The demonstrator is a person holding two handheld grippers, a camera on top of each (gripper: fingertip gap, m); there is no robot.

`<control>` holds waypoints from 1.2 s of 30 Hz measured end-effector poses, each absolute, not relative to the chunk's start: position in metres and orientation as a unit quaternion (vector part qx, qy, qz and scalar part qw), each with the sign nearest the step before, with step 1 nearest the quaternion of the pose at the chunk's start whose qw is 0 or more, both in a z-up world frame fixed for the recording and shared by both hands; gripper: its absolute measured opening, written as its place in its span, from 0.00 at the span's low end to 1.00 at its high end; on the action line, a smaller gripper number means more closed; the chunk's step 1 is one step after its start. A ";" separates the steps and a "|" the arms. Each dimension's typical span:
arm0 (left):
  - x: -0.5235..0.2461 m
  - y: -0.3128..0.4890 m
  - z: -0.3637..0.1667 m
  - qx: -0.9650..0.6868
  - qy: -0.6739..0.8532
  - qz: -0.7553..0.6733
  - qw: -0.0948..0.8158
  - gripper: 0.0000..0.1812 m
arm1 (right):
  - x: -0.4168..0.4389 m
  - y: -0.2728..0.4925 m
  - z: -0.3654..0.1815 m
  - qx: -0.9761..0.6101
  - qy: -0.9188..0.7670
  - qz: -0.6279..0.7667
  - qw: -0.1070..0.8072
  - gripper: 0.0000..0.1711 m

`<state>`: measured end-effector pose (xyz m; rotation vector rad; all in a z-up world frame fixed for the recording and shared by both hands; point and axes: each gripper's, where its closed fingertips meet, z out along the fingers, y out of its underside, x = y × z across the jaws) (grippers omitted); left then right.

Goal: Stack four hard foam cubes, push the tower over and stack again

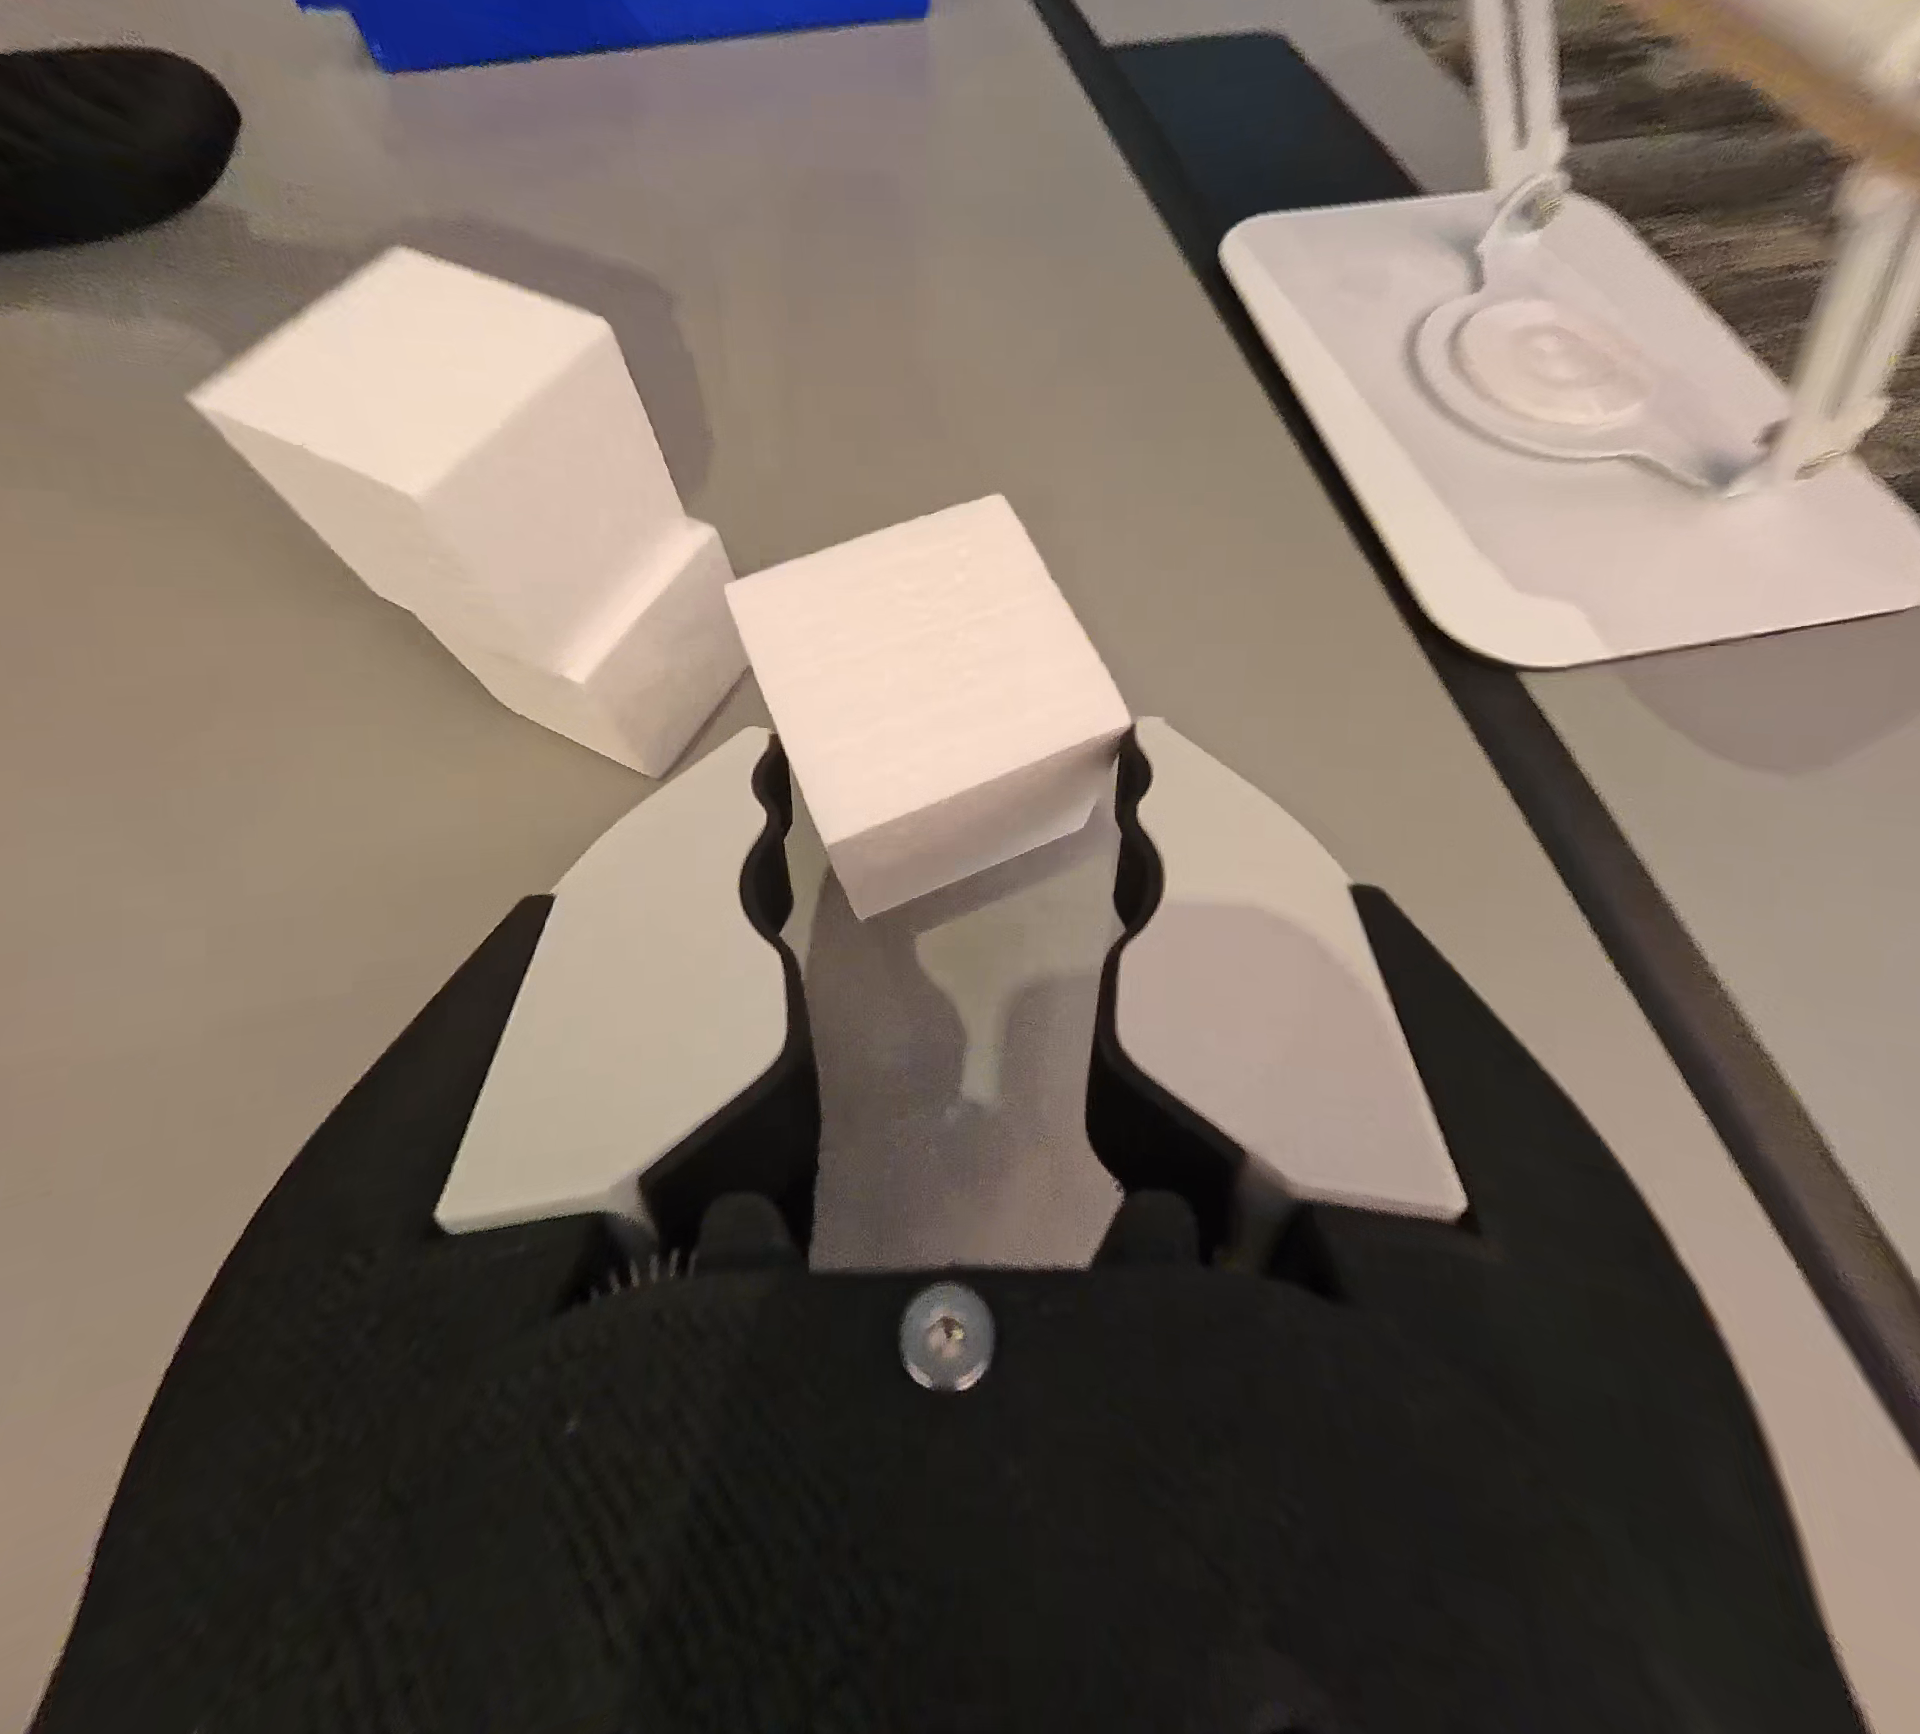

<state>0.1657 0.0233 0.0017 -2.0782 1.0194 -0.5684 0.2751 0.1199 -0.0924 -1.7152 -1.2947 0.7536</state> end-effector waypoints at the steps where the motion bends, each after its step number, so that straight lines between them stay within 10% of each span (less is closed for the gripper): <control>1: 0.173 0.026 0.006 -0.812 0.396 -0.222 0.367 0.33 | 0.283 0.119 -0.083 -0.687 -0.511 0.290 0.428 0.36; 18: 0.209 0.045 -0.043 -0.860 0.415 -0.133 0.267 0.34 | 0.349 0.055 0.118 -0.662 -0.387 0.210 0.606 0.36; 22: 0.212 0.043 -0.033 -0.853 0.405 -0.158 0.289 0.52 | 0.319 0.051 0.116 -0.669 -0.393 0.229 0.588 0.36; 36: 0.124 -0.005 -0.002 -0.835 0.380 -0.192 0.349 0.48 | 0.202 0.046 0.023 -0.681 -0.509 0.315 0.421 0.36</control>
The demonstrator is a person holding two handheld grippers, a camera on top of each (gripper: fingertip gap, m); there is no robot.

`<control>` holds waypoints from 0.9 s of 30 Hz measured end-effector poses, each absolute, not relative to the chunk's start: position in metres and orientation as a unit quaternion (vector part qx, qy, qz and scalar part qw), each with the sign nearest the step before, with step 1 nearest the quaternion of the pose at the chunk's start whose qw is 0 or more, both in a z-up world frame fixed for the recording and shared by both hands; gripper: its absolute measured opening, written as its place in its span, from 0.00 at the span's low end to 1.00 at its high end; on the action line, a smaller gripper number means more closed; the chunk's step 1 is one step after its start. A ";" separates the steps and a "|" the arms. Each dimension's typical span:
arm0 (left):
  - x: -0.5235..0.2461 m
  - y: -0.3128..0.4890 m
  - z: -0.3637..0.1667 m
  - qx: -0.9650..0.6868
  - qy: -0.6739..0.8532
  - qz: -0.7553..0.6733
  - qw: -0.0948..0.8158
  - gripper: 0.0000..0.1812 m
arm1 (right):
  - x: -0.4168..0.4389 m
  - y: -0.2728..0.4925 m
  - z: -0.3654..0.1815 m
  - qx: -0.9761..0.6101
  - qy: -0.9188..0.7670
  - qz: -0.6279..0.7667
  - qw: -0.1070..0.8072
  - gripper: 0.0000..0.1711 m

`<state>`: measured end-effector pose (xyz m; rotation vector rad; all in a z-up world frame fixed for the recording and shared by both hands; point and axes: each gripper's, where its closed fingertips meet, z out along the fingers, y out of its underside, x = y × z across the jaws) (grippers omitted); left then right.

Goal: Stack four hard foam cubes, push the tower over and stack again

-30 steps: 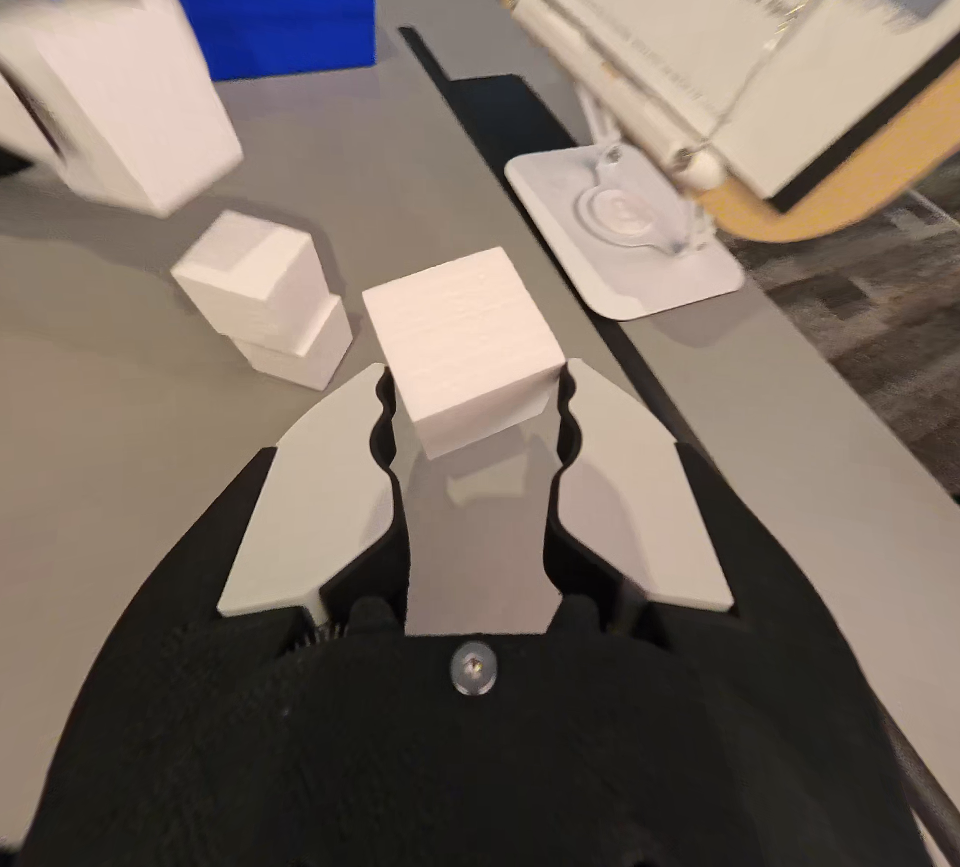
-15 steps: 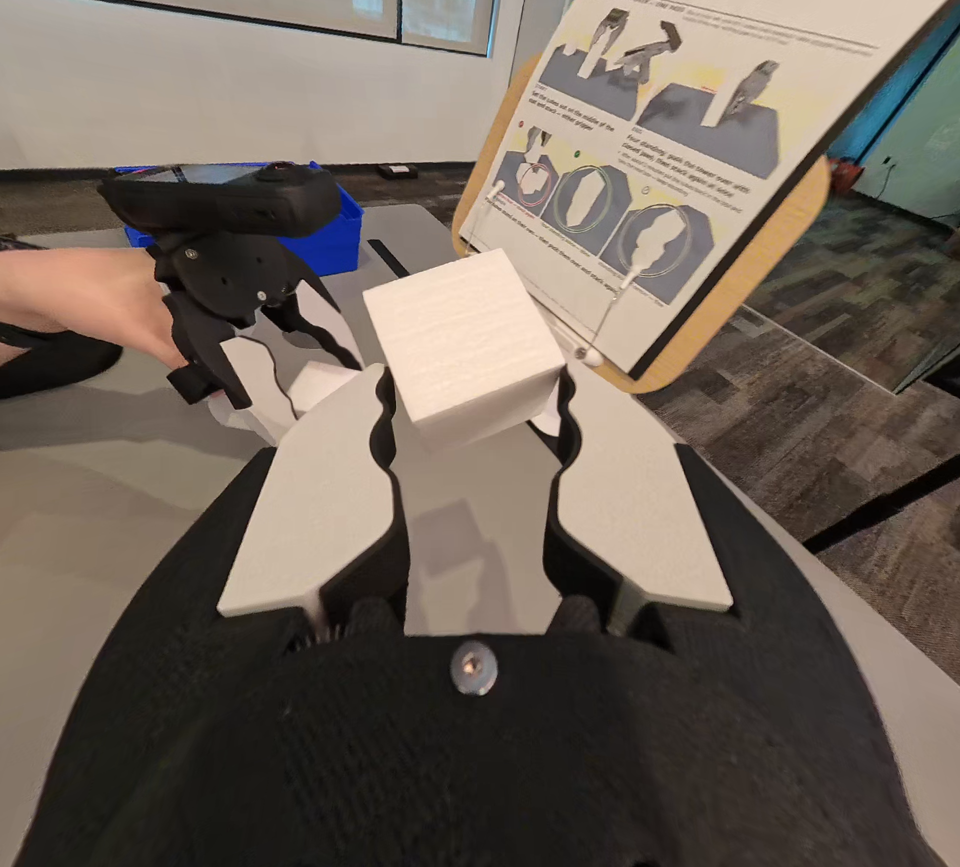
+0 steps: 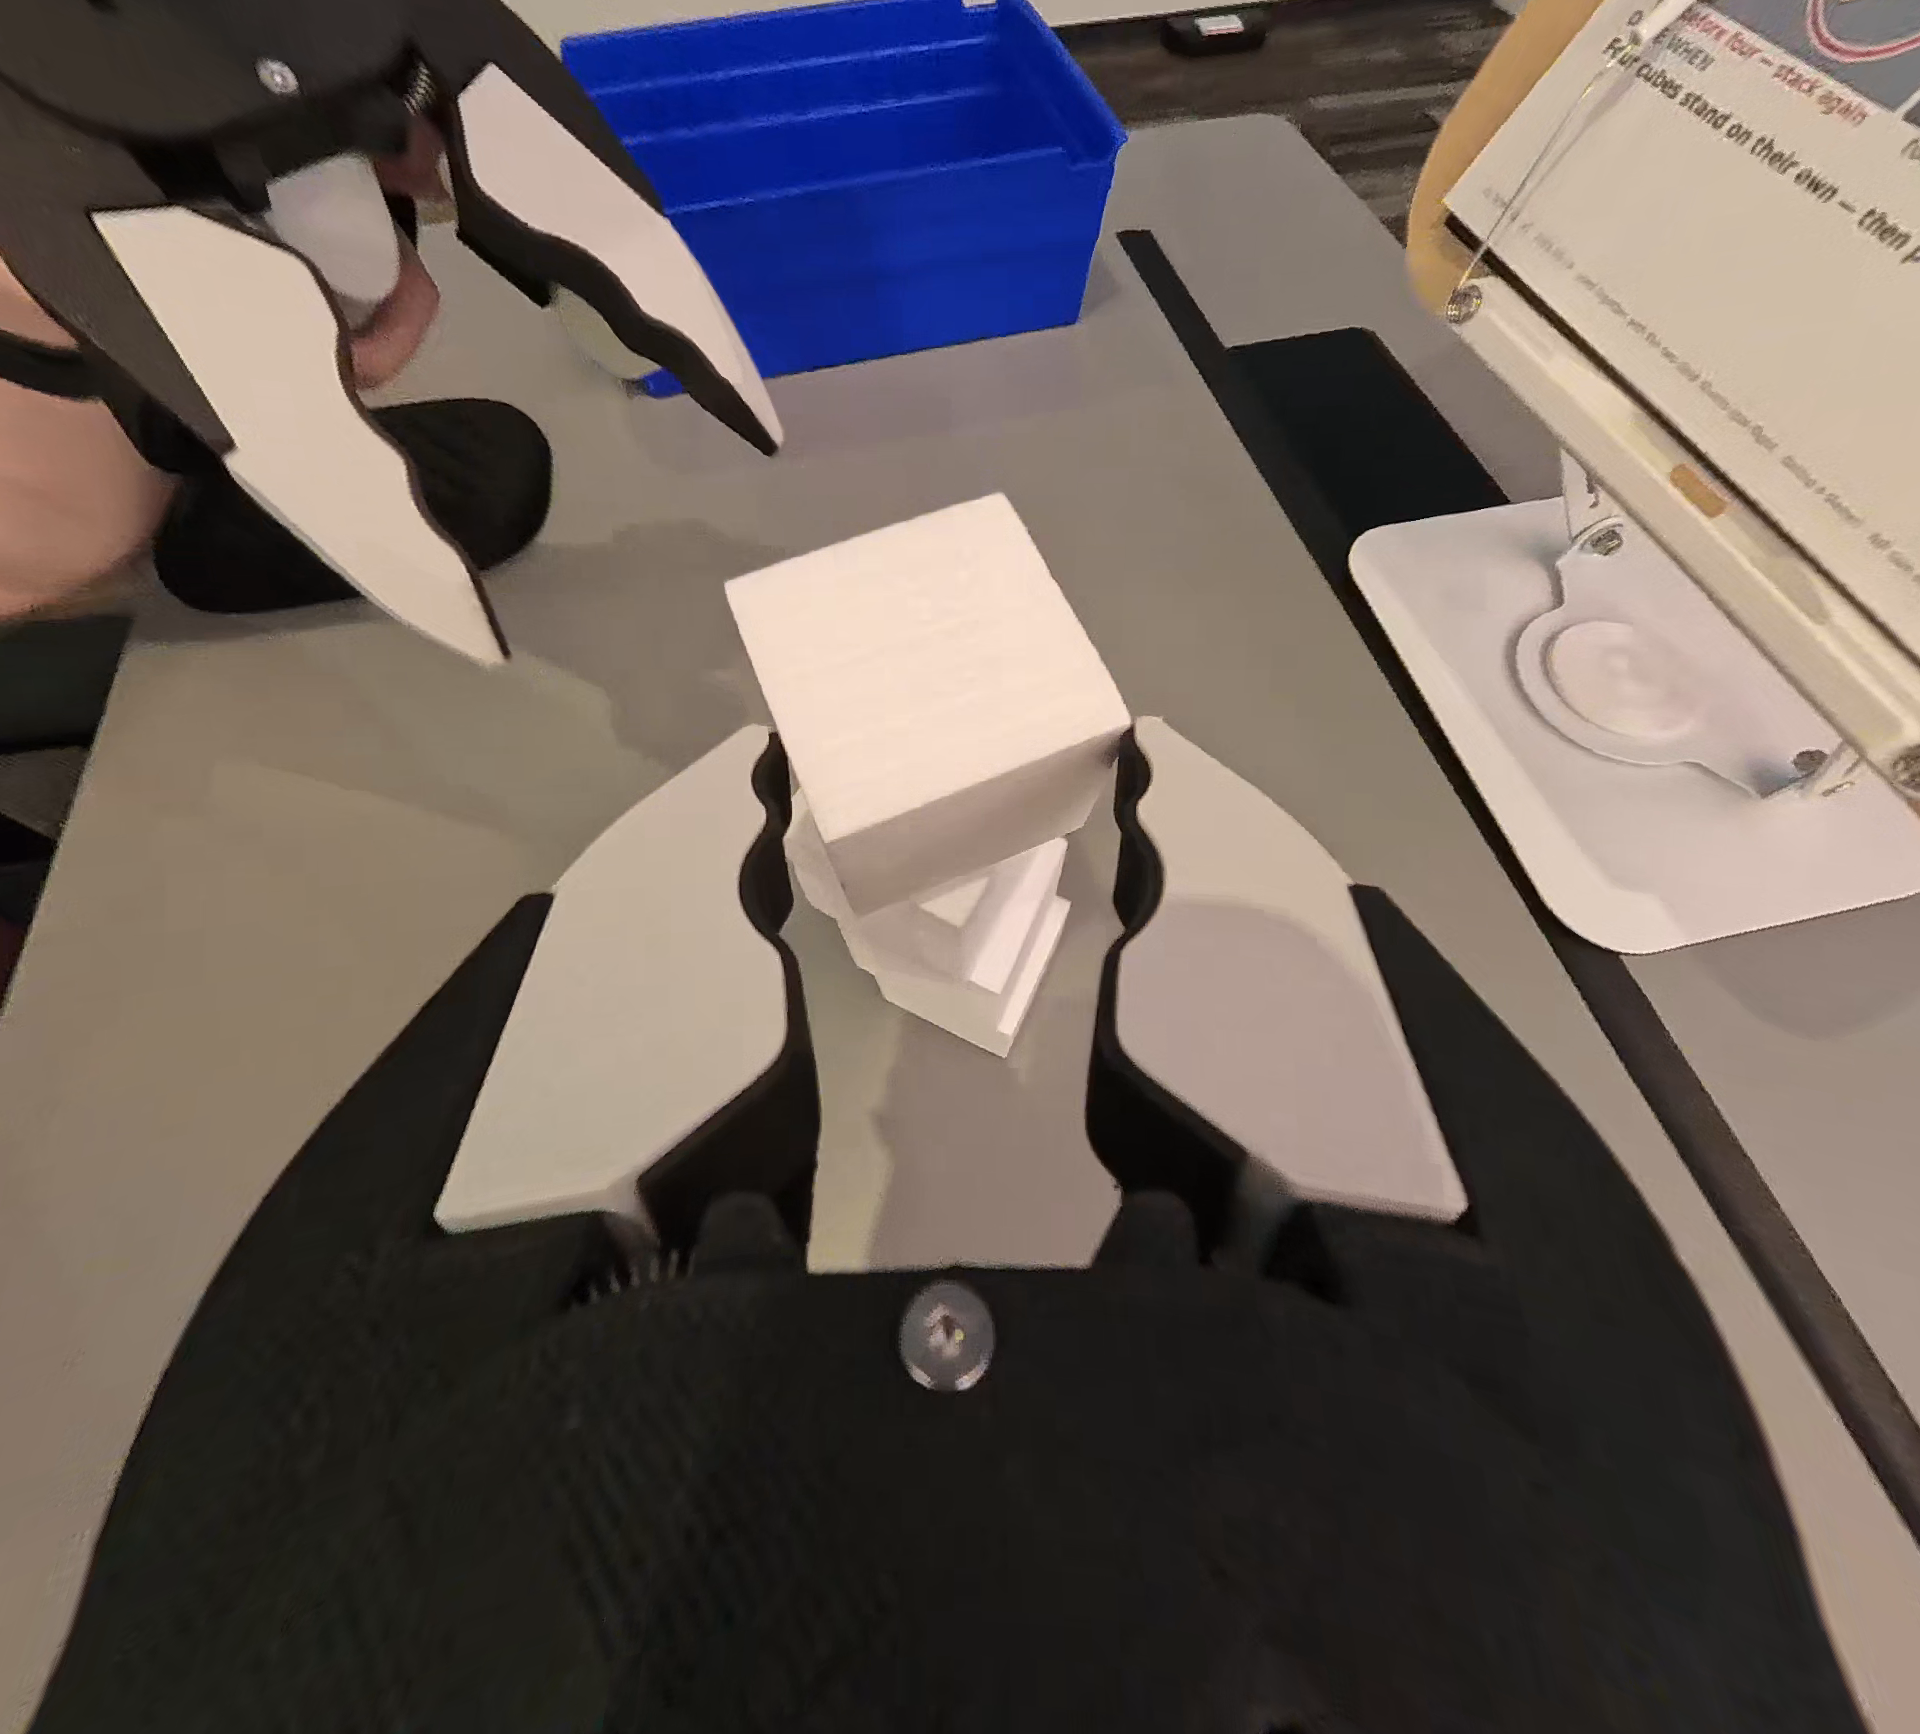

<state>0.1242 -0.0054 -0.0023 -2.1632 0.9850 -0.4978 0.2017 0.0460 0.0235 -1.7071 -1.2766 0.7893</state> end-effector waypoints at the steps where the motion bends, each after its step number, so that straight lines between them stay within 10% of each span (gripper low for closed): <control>1: 0.120 -0.007 -0.003 -0.835 0.380 -0.193 0.349 0.48 | 0.201 0.044 0.025 -0.675 -0.518 0.311 0.423 0.36; 27: 0.101 -0.028 -0.025 -0.828 0.398 -0.206 0.337 0.45 | 0.193 0.042 0.015 -0.497 -0.726 0.373 0.295 0.37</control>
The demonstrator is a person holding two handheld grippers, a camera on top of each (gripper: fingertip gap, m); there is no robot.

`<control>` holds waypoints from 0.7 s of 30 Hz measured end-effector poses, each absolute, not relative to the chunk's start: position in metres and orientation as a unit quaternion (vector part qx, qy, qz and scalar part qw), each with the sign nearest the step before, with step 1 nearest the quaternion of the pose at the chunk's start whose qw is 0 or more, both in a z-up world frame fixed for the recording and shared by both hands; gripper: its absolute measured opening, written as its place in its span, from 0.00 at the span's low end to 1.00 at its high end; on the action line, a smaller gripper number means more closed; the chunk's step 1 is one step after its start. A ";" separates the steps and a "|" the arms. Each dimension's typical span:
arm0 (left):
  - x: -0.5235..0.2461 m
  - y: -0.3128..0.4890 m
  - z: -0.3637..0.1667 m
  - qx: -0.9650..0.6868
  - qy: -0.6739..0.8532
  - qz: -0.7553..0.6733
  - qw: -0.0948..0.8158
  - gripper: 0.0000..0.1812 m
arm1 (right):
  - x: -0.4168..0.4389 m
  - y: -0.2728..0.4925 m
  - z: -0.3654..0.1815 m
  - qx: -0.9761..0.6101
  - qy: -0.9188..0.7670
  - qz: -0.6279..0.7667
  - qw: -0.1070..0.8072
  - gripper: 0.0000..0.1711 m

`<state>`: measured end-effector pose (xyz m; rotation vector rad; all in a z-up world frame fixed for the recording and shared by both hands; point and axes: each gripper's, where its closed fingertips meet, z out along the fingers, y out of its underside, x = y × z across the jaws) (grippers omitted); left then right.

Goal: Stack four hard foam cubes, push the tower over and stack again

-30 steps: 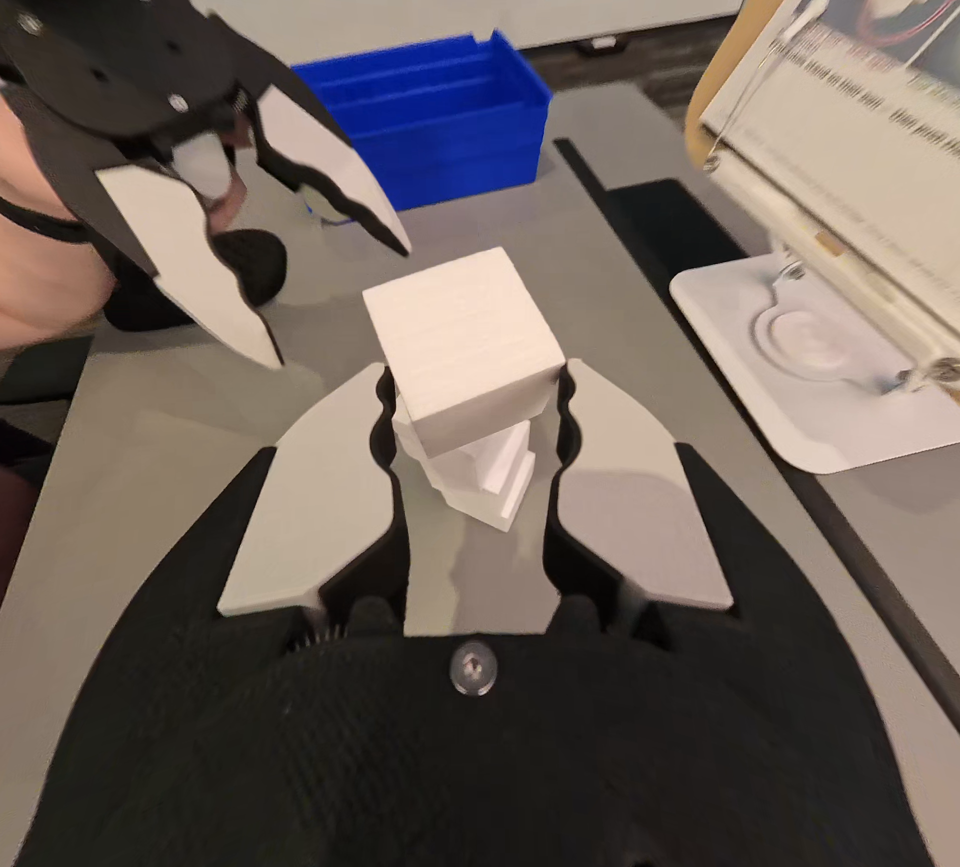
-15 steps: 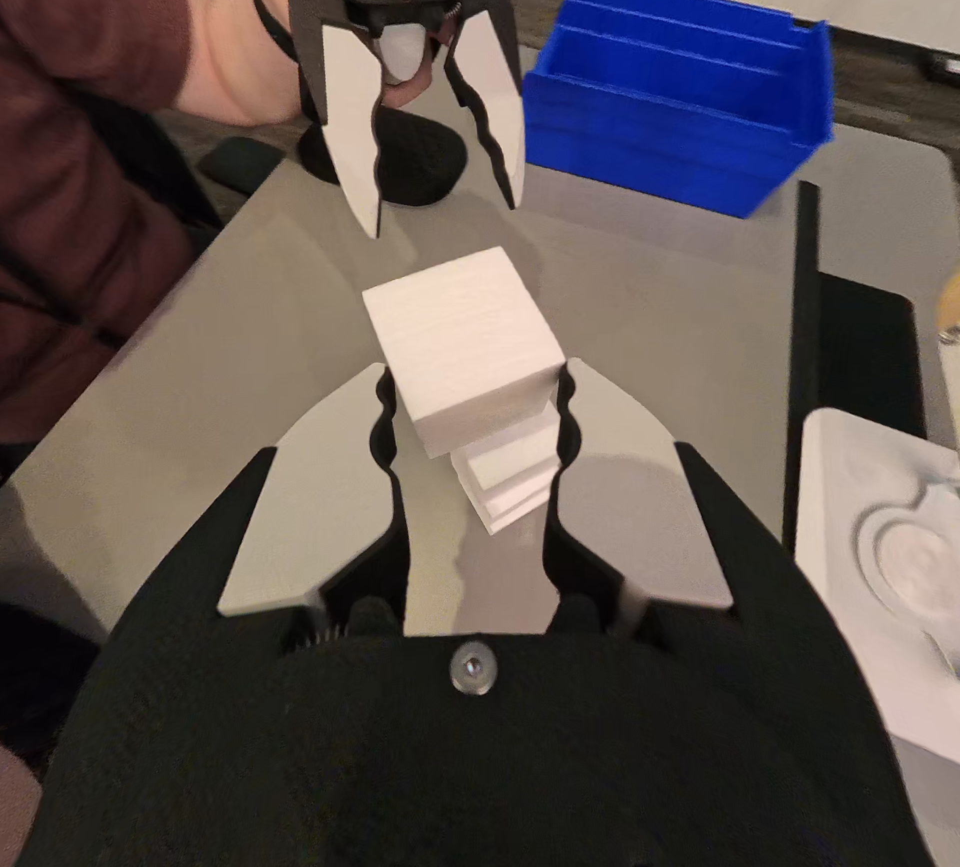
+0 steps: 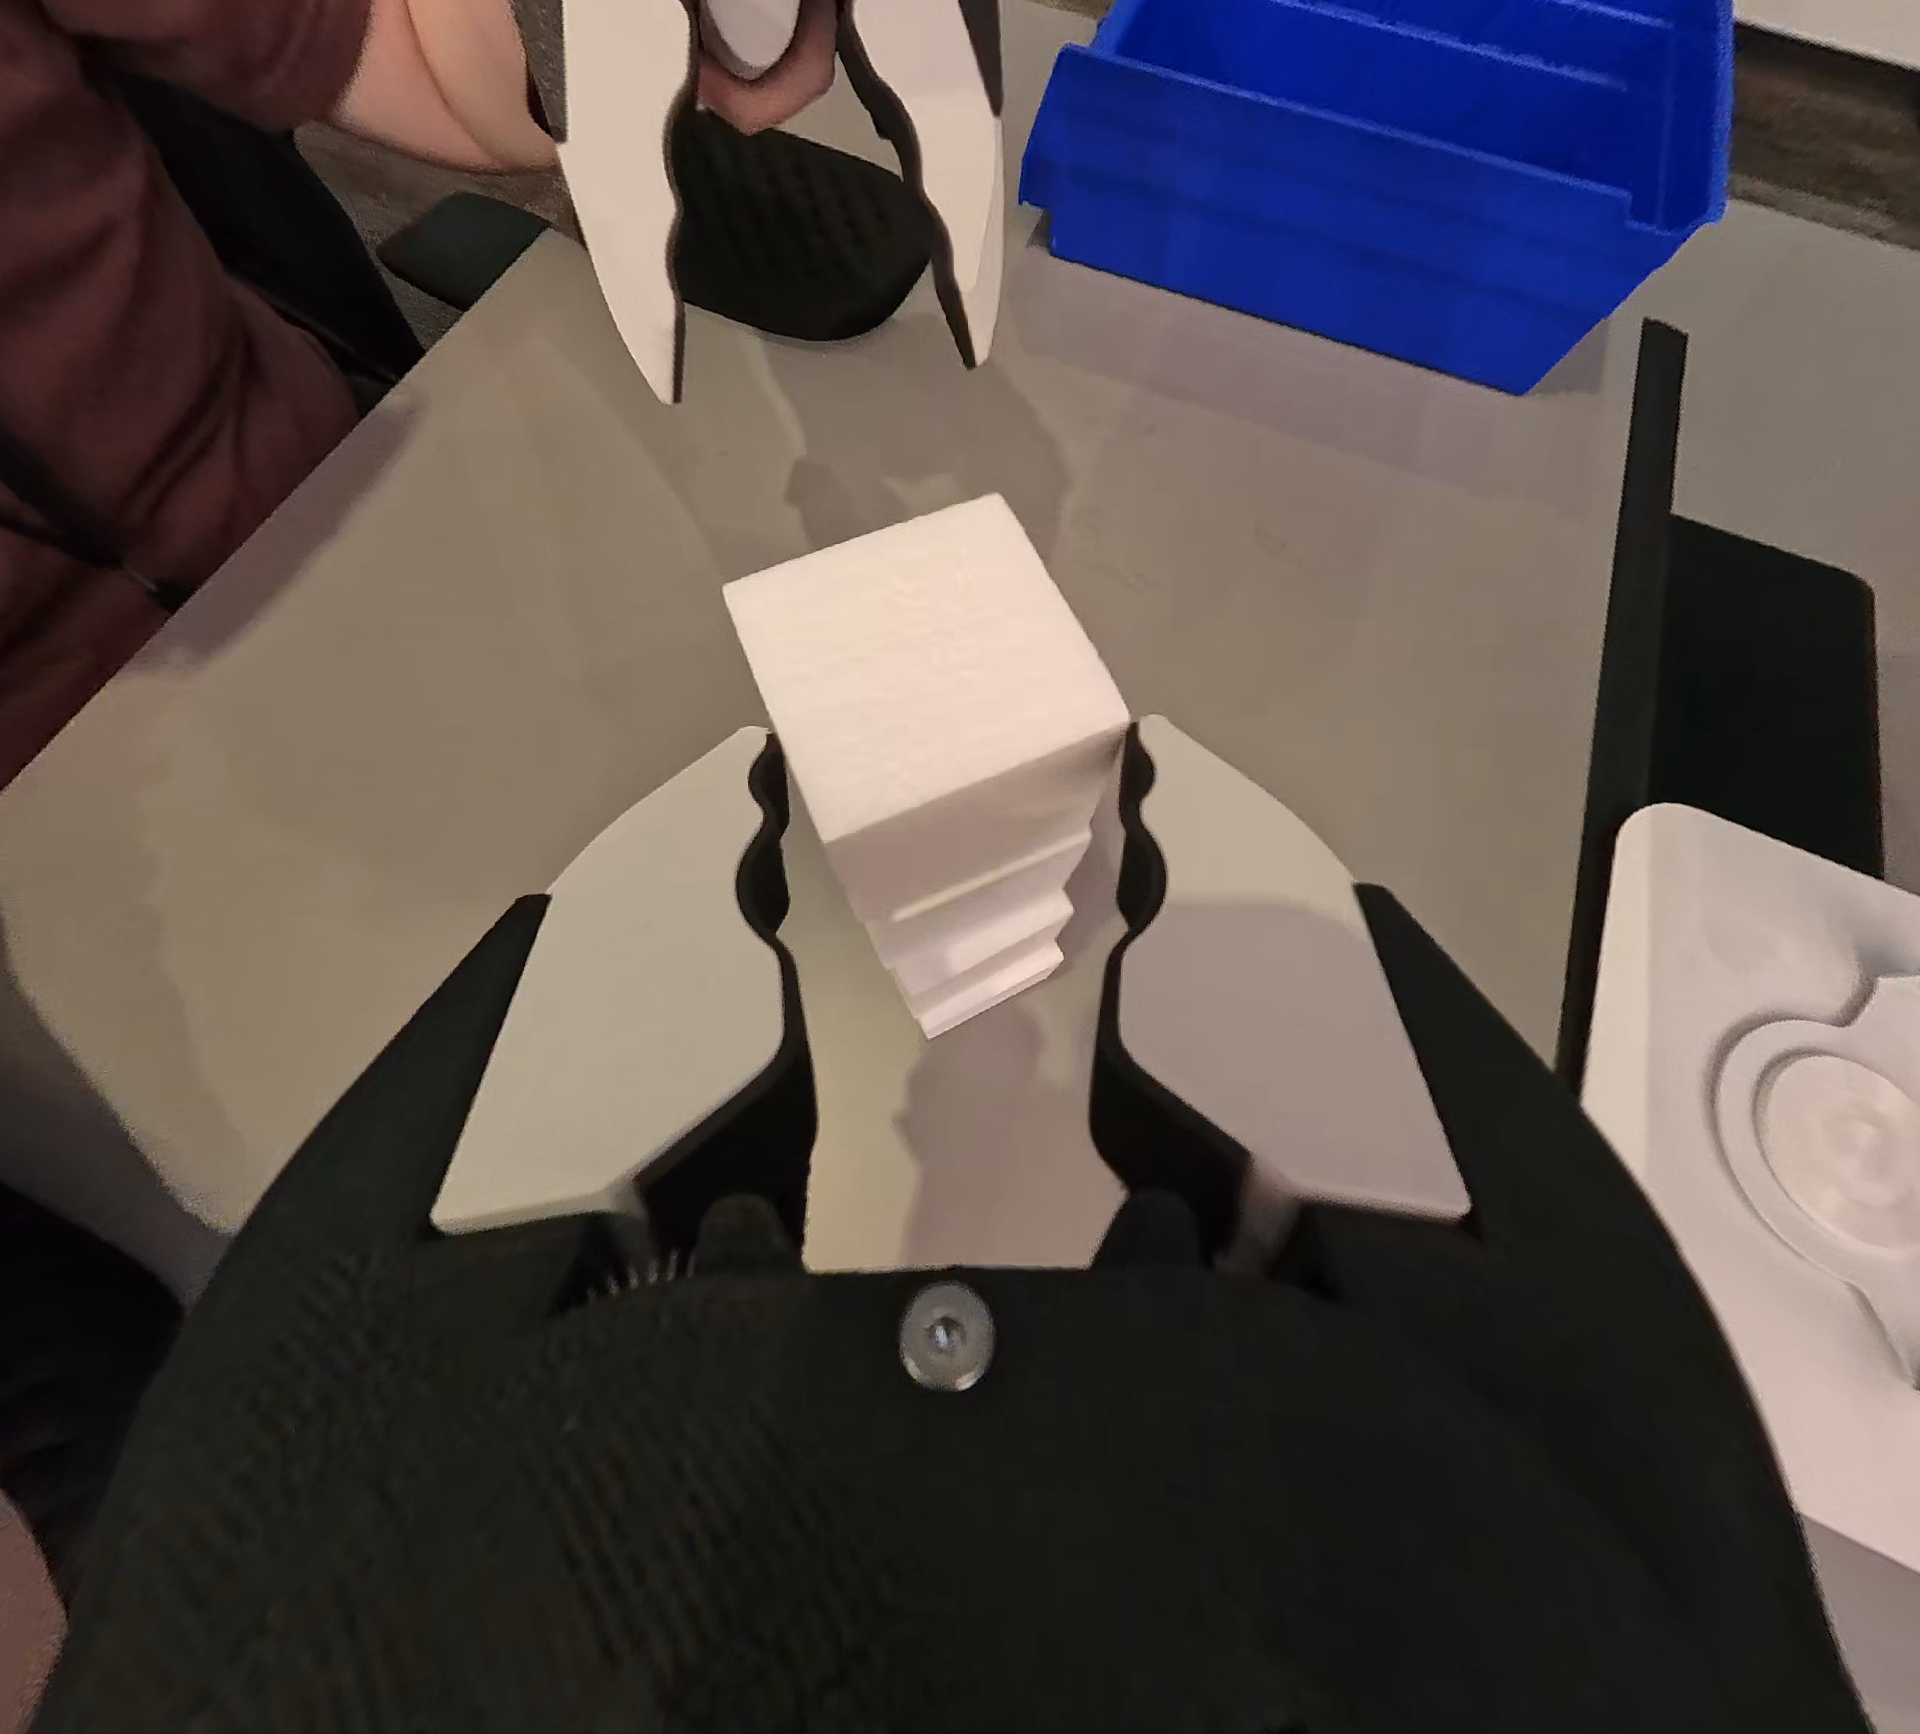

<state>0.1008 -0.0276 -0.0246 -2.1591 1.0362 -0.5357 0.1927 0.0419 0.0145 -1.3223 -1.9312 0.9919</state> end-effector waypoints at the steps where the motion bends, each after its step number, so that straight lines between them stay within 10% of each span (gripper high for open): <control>1: 0.101 -0.028 -0.025 -0.827 0.399 -0.206 0.337 0.46 | 0.192 0.043 0.017 -0.498 -0.722 0.370 0.306 0.42; 14: 0.060 0.017 0.143 -0.681 0.301 -0.274 0.609 0.38 | 0.276 0.045 0.076 -0.621 -0.493 0.267 0.547 0.44; 21: 0.042 0.032 0.162 -0.616 0.288 -0.366 0.635 0.07 | 0.281 0.036 0.054 -0.739 -0.392 0.261 0.482 0.01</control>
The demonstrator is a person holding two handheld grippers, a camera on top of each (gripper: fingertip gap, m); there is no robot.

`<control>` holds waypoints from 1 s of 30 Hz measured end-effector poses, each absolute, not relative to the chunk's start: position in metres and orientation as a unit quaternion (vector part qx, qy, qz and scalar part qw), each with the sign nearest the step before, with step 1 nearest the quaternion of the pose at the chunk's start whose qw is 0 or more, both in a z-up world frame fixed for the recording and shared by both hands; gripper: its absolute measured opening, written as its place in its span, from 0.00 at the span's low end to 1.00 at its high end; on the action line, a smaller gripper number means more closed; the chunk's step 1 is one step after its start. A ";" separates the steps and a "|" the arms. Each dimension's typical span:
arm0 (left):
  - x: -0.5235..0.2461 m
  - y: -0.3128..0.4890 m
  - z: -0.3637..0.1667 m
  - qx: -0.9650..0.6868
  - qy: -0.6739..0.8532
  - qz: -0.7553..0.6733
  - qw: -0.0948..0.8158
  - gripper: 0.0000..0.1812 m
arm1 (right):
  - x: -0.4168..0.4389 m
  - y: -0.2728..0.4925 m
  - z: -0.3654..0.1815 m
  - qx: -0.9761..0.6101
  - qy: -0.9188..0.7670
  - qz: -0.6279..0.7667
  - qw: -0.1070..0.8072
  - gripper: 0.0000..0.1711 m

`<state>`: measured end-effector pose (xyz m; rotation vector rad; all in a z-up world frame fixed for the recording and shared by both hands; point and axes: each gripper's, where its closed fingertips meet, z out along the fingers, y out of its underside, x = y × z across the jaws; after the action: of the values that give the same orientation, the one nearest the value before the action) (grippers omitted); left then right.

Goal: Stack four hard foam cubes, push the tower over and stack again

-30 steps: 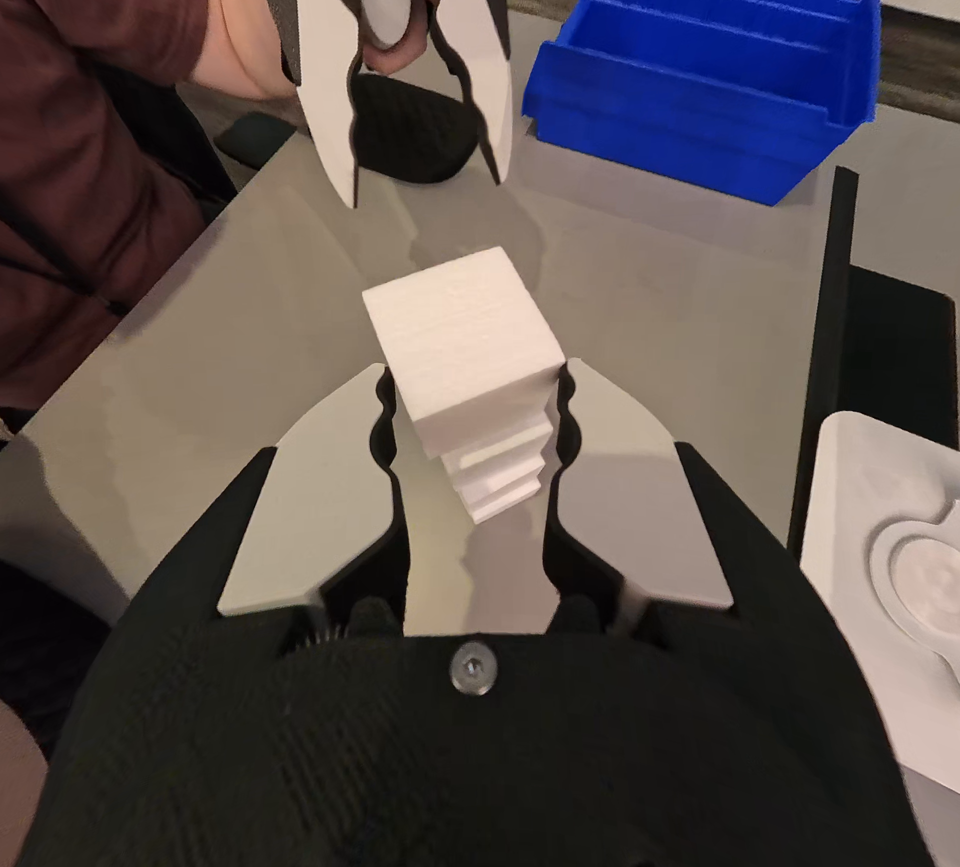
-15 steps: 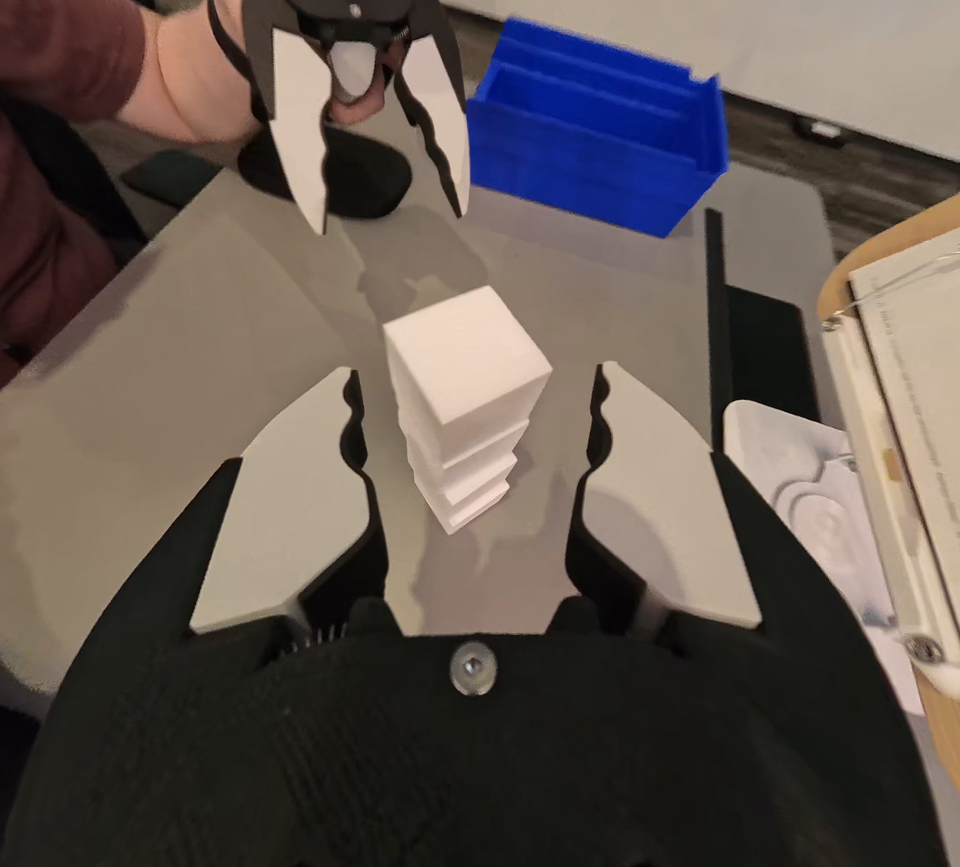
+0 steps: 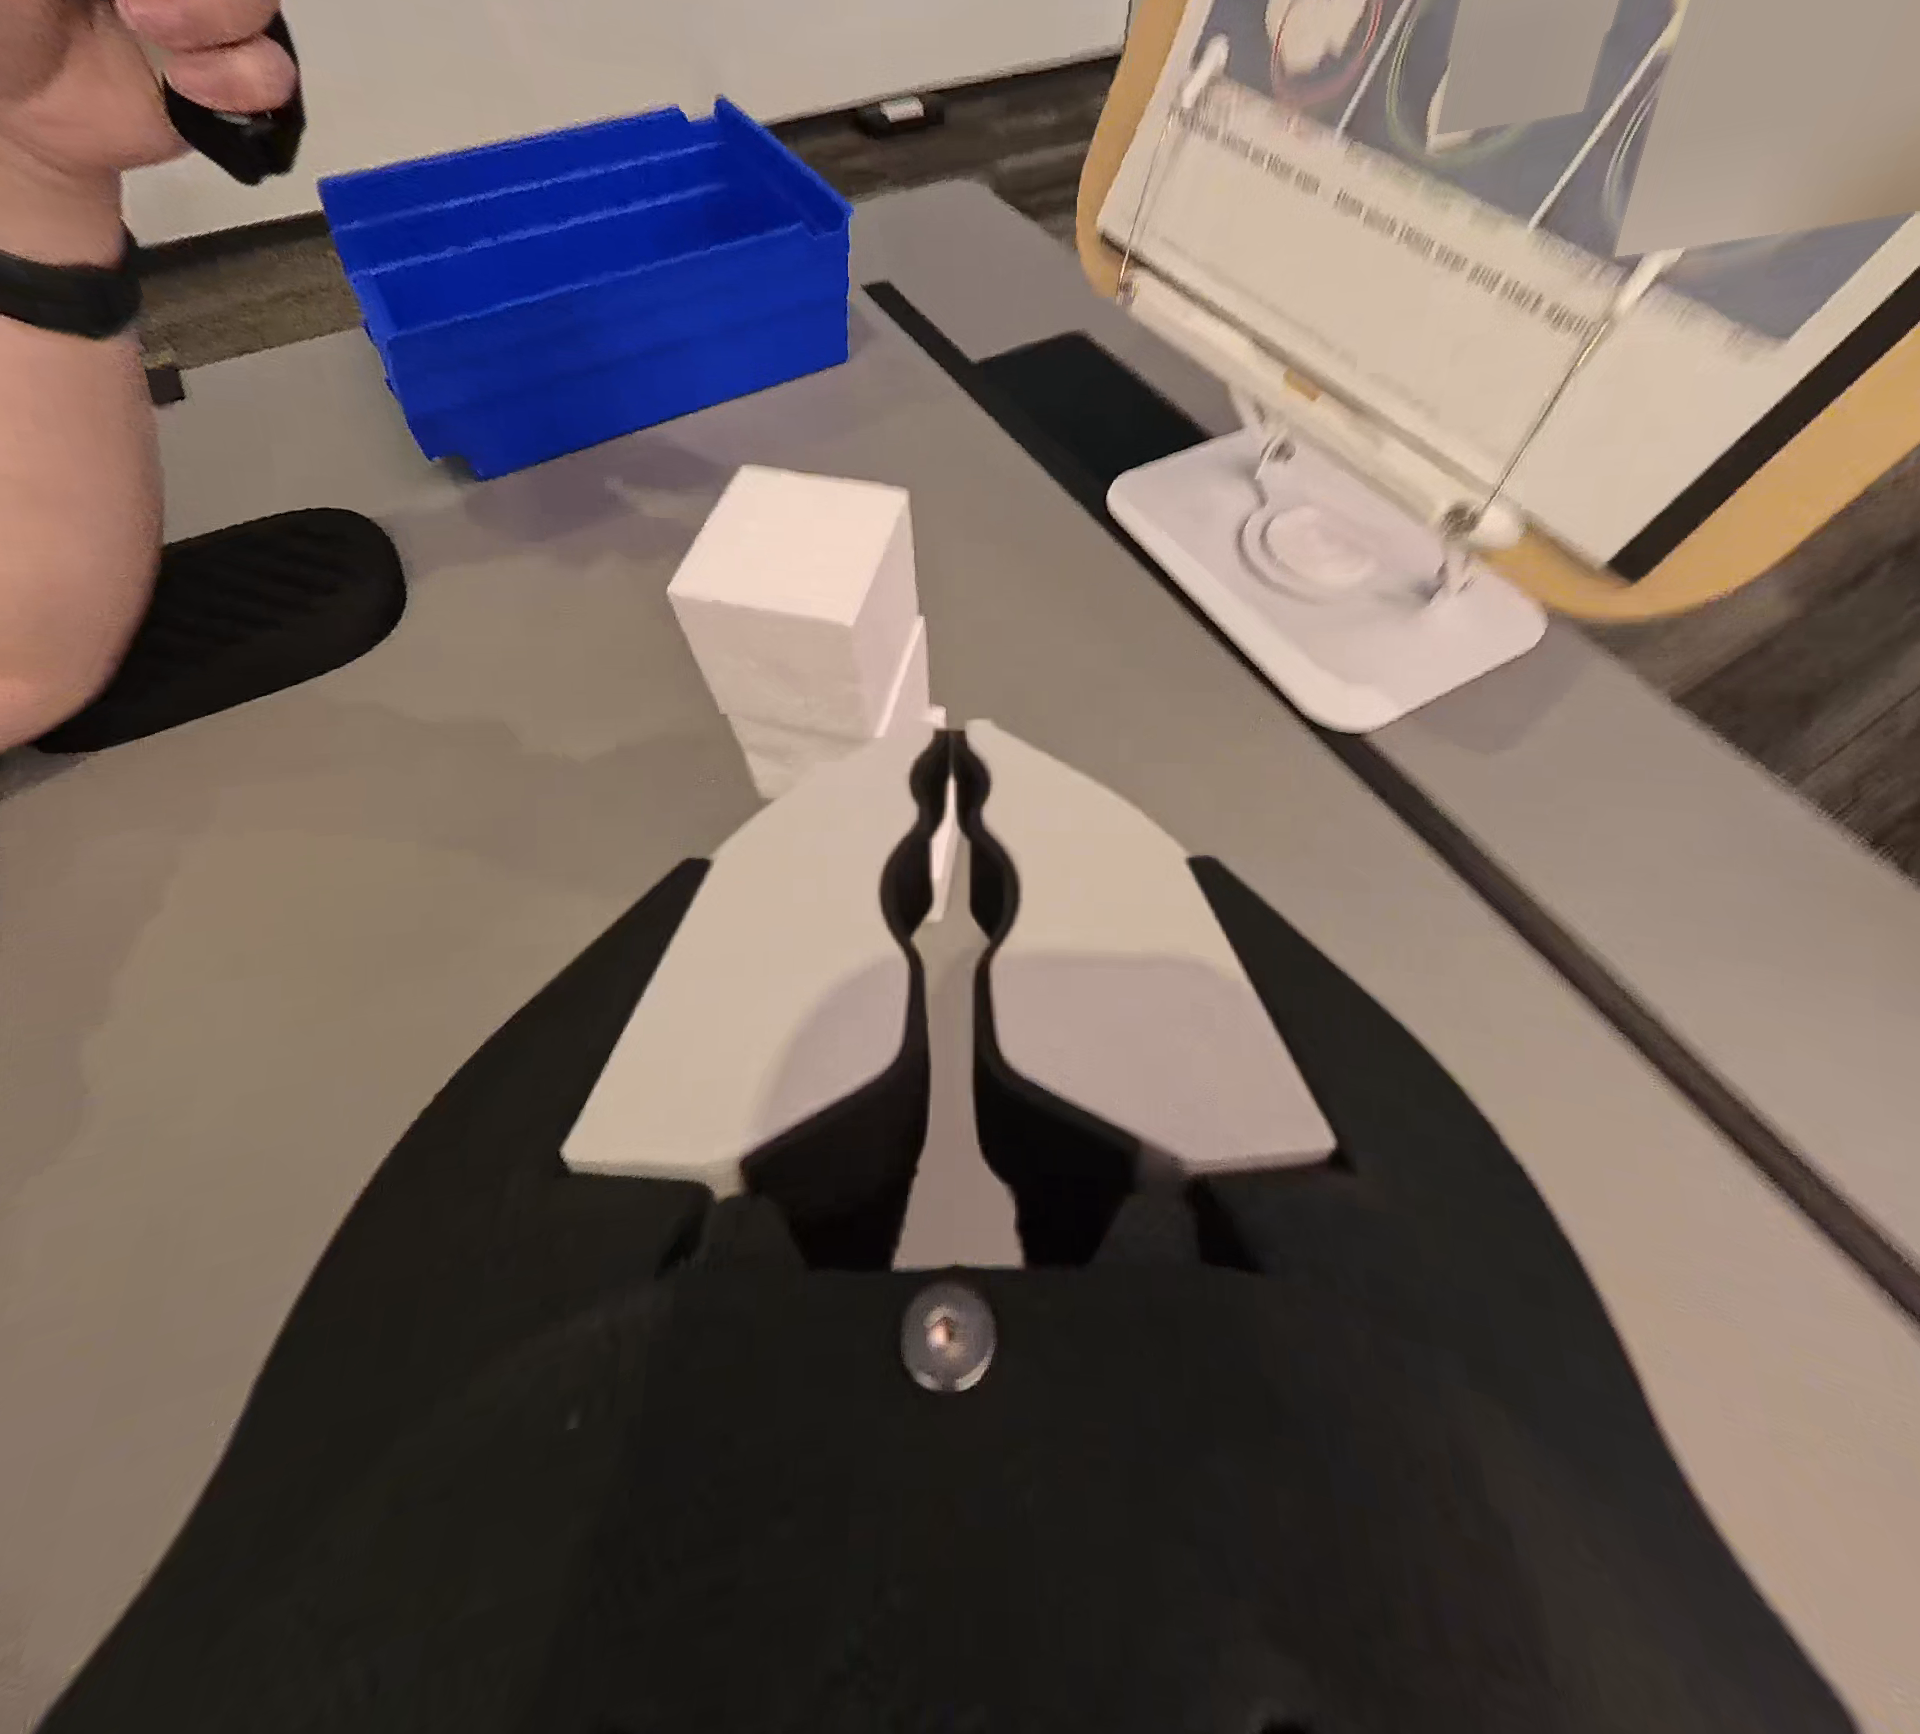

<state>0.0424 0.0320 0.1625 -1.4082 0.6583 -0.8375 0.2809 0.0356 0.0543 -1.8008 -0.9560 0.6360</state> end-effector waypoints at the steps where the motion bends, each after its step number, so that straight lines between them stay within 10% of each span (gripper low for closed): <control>1: 0.039 0.034 0.162 -0.594 0.280 -0.387 0.648 0.00 | 0.278 0.035 0.043 -0.751 -0.384 0.263 0.467 0.00; 8: 0.010 0.055 0.155 -0.590 0.233 -0.435 0.639 0.00 | 0.302 0.057 -0.072 -0.884 -0.310 0.189 0.295 0.00; 30: 0.009 0.040 0.161 -0.607 0.269 -0.393 0.636 0.00 | 0.299 0.066 -0.116 -0.951 -0.224 0.154 0.145 0.00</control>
<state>0.0095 0.0398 0.1612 -1.3877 0.6150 -0.8977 0.2991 0.0655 -0.1162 -2.7408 -0.6441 0.4429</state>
